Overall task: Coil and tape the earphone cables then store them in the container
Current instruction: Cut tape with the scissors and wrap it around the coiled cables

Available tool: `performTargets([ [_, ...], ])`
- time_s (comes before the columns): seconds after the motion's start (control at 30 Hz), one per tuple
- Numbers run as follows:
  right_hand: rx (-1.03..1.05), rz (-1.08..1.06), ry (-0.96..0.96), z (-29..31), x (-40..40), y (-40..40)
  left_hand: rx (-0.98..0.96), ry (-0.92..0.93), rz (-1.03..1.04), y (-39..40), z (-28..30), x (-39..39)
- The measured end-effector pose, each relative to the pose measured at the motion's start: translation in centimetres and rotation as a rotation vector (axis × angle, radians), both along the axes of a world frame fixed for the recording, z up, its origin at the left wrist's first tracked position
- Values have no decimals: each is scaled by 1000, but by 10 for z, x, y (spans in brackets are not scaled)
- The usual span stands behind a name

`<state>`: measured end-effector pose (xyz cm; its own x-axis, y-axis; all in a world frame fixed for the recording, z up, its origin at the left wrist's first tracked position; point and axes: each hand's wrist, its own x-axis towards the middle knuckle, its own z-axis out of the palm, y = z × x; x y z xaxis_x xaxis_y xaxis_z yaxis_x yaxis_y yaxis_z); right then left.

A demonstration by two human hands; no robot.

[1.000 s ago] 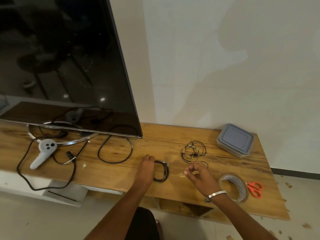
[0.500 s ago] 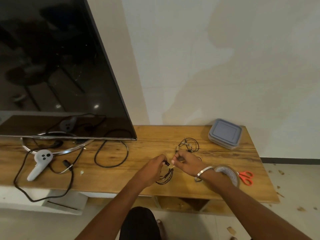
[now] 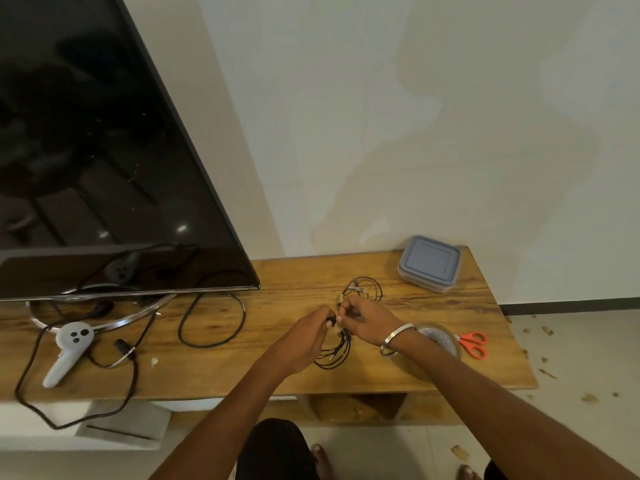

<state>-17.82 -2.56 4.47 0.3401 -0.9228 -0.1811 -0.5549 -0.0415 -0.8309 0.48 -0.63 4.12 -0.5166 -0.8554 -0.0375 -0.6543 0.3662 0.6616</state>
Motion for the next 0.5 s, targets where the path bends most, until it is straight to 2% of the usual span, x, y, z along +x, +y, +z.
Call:
performTargets([
  [0.3, -84, -48, -13, 9, -5, 6, 31, 85, 23, 6, 9, -9],
  [0.5, -84, -84, -42, 6, -7, 9, 62, 73, 9, 7, 9, -12],
])
